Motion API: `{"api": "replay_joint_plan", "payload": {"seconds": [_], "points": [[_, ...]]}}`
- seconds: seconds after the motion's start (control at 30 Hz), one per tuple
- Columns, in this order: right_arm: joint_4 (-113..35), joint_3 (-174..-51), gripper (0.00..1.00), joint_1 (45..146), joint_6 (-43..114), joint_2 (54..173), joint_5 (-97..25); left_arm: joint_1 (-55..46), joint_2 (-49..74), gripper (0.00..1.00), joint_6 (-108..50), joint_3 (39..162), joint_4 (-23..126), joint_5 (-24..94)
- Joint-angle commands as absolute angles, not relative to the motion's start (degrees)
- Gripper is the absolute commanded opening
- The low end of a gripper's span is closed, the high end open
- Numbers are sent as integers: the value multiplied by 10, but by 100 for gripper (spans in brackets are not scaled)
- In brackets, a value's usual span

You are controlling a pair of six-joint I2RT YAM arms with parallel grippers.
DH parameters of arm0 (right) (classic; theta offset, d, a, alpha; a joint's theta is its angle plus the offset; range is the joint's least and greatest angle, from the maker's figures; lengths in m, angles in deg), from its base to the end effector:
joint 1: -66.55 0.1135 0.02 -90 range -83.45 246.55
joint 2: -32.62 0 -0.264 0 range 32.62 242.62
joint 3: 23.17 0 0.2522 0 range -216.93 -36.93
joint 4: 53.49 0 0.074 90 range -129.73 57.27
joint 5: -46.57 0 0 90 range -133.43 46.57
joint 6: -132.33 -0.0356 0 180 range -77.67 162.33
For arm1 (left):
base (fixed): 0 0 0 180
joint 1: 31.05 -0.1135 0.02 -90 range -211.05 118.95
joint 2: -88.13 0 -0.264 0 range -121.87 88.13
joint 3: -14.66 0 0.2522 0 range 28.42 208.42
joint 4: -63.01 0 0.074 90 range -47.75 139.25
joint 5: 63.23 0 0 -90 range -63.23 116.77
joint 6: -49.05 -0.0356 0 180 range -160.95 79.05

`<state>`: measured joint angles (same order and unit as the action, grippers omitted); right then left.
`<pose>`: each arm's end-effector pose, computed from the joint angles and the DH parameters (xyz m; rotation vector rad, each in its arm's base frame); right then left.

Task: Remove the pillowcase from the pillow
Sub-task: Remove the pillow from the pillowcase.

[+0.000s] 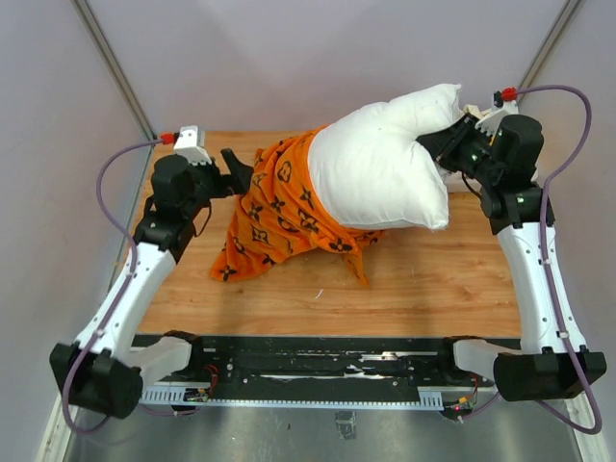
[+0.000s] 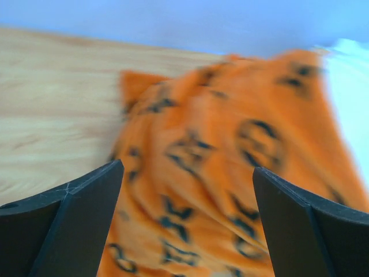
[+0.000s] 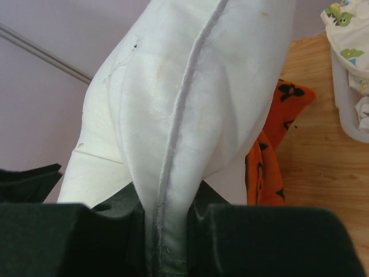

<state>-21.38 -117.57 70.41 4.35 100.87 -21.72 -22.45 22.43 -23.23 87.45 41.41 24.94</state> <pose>0.2536 0.0303 0.4587 0.2201 1.7283 0.8598 0.2649 -0.0389 0.3578 -0.1684 1.8261 -0.2947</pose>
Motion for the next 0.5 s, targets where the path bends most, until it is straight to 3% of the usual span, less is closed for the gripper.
{"api": "replay_joint_plan", "payload": {"seconds": [0.0,0.13,0.27,0.47], "points": [[-275,-1210,1,725,65,997,-277,-162,337,99,-240,839,488,449],[-265,-1217,1,732,71,994,-286,-77,392,96,-230,783,505,491],[-276,-1205,1,741,64,992,-291,49,420,94,-251,712,513,359],[-276,-1212,1,770,69,1001,-307,198,320,91,-235,716,518,150]]}}
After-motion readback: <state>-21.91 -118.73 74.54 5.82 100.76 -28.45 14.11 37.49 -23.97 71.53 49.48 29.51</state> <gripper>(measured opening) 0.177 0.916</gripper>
